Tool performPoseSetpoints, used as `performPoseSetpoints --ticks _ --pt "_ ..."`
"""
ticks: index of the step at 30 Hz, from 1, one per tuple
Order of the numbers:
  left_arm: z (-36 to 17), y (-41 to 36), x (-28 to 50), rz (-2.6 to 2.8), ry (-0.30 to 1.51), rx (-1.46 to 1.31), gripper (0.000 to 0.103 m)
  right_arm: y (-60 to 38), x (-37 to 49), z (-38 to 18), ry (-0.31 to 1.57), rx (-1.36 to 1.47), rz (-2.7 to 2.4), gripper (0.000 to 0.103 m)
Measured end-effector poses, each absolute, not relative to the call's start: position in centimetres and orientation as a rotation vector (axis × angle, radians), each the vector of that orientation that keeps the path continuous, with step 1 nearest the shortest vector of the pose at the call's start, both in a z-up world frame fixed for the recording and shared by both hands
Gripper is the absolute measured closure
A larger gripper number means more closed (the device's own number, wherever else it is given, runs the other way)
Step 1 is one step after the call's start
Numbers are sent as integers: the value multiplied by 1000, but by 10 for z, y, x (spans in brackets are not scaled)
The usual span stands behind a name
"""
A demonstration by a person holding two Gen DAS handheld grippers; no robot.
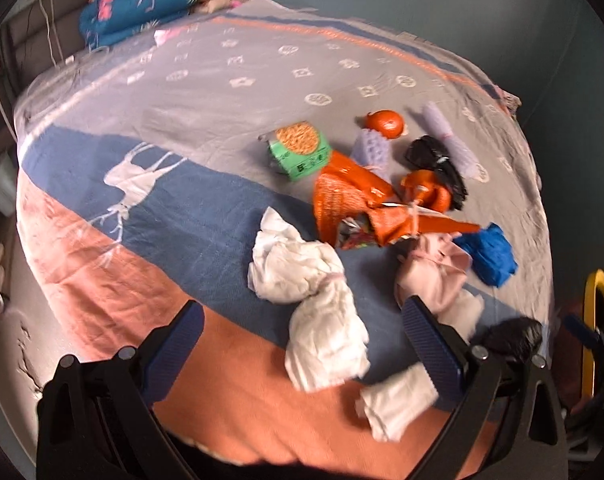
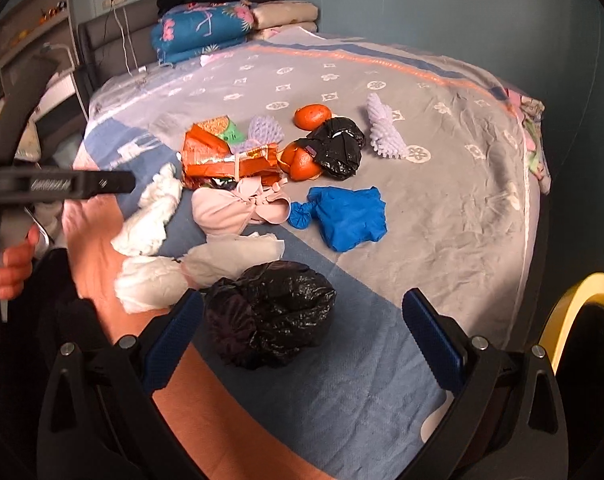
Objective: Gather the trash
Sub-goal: 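Grasp the white tissue with the left tool while the right tool grasps the black bag, then carry both items to the yellow bin and release the black bag from the right tool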
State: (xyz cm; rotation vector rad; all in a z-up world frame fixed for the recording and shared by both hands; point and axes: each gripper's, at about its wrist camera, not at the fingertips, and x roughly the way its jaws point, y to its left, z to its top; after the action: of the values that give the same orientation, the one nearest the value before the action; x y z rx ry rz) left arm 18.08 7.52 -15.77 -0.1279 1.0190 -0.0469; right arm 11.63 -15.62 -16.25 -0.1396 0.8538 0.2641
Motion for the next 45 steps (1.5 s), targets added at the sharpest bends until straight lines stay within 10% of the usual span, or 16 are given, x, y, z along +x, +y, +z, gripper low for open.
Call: performPoseSetpoints --ticks 19,27,34,45 --pt "-212 86 218 -74 1095 -140 8 -150 146 -196 1030 -41 280 8" --pt "-212 79 220 -168 1067 -219 65 -144 153 -198 1052 5 321 34" --pt "-212 84 209 -208 1021 -285 82 -138 148 -191 1027 -9 321 53" --pt "-198 102 196 -243 926 -353 98 -157 116 -140 1001 24 300 53"
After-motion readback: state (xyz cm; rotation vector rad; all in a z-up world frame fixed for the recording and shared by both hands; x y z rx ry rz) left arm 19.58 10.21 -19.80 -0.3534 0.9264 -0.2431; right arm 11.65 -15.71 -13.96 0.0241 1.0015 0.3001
